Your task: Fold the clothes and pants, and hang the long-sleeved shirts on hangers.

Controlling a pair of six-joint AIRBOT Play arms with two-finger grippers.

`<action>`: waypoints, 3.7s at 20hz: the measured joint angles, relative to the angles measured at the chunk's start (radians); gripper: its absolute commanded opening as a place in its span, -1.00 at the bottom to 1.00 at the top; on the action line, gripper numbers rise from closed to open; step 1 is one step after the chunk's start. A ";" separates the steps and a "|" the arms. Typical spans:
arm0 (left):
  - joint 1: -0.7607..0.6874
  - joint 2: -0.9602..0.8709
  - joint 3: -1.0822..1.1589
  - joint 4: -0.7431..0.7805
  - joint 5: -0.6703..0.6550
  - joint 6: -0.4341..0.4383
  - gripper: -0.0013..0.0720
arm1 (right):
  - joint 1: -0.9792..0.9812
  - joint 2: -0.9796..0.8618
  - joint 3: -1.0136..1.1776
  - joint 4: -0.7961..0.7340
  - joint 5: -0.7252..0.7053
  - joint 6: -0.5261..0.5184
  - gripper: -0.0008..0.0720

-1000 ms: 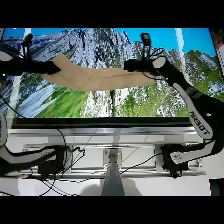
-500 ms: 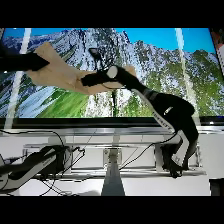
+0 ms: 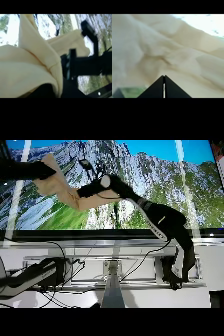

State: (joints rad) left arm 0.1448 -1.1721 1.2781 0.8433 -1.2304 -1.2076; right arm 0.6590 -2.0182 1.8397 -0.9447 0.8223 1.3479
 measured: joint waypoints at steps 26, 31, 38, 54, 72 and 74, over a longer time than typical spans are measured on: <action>-0.507 -0.550 0.057 -0.642 0.549 0.327 0.96 | -0.755 0.061 0.002 -0.086 0.467 -0.002 0.76; -0.491 -0.551 0.057 -0.641 0.468 0.352 0.96 | -0.735 -0.074 0.002 0.114 0.513 0.011 0.76; -0.482 -0.551 0.057 -0.640 0.444 0.384 0.96 | -0.633 -0.193 0.006 0.396 0.546 -0.034 0.76; -0.177 -0.380 0.057 -0.248 0.396 0.430 0.61 | -0.297 -0.208 0.019 0.473 0.644 -0.188 0.92; -0.089 -0.130 0.057 -0.063 0.377 0.427 0.61 | -0.387 0.058 0.074 -0.082 0.531 -0.082 -0.95; -0.088 -0.113 0.057 -0.062 0.356 0.426 0.61 | -0.487 0.118 0.076 -0.155 0.566 -0.037 -0.95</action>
State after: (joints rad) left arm 0.0566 -1.2850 1.3350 0.7811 -0.8742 -0.7811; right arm 0.1719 -1.9003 1.9156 -1.0996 1.3884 1.3106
